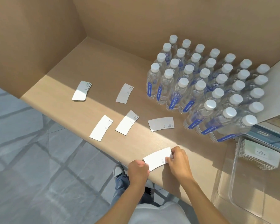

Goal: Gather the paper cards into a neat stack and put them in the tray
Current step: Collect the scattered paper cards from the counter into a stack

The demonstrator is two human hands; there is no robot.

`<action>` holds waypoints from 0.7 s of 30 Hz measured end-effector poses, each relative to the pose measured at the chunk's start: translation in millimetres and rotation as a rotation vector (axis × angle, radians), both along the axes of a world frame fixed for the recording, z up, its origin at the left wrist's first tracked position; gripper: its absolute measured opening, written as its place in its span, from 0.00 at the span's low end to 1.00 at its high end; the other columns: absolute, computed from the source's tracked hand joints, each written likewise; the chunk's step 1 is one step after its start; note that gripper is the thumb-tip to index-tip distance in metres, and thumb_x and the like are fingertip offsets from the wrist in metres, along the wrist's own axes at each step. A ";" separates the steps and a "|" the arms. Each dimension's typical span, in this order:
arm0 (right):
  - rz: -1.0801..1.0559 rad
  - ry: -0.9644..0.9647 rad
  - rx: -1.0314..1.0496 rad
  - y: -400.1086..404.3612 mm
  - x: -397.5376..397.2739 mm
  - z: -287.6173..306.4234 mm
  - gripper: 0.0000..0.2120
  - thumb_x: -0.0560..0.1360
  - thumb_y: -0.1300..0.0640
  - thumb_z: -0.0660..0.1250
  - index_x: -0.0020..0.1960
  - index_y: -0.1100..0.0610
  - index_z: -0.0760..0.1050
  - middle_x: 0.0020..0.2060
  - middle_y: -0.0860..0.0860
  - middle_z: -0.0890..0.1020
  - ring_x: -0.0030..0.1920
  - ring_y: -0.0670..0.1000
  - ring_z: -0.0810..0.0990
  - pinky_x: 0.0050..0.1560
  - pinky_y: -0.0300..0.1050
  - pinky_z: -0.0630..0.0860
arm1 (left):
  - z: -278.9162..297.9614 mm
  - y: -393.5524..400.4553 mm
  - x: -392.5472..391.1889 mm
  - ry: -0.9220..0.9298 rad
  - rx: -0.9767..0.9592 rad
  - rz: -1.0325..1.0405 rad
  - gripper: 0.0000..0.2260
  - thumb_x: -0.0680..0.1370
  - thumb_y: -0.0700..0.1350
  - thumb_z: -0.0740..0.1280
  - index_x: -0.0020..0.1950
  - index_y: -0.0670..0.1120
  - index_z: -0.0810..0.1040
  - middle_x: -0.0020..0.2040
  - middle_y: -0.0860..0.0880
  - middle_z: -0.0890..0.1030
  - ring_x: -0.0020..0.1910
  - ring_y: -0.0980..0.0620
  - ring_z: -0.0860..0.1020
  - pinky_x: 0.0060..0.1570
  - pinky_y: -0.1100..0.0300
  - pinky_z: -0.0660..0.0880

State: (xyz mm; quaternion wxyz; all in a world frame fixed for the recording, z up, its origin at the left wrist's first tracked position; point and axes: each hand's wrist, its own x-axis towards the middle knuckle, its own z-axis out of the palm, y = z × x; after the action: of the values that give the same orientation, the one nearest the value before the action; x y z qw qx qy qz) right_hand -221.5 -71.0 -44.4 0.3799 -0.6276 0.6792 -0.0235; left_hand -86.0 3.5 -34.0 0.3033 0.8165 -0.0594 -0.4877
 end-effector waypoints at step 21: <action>-0.188 -0.040 -0.055 -135.3 57.5 5.6 0.18 0.80 0.60 0.63 0.69 0.60 0.68 0.67 0.60 0.69 0.66 0.63 0.73 0.62 0.57 0.73 | -3.8 -167.3 49.4 -0.278 -0.032 -0.164 0.06 0.74 0.45 0.72 0.42 0.44 0.86 0.40 0.44 0.87 0.41 0.40 0.86 0.39 0.60 0.76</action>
State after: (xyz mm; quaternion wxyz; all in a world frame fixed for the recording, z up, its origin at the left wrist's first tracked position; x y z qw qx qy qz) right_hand -164.0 -206.2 -38.8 0.3721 -0.5707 0.7264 -0.0904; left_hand -36.6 -163.8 -37.8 0.2641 0.8636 -0.1752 -0.3921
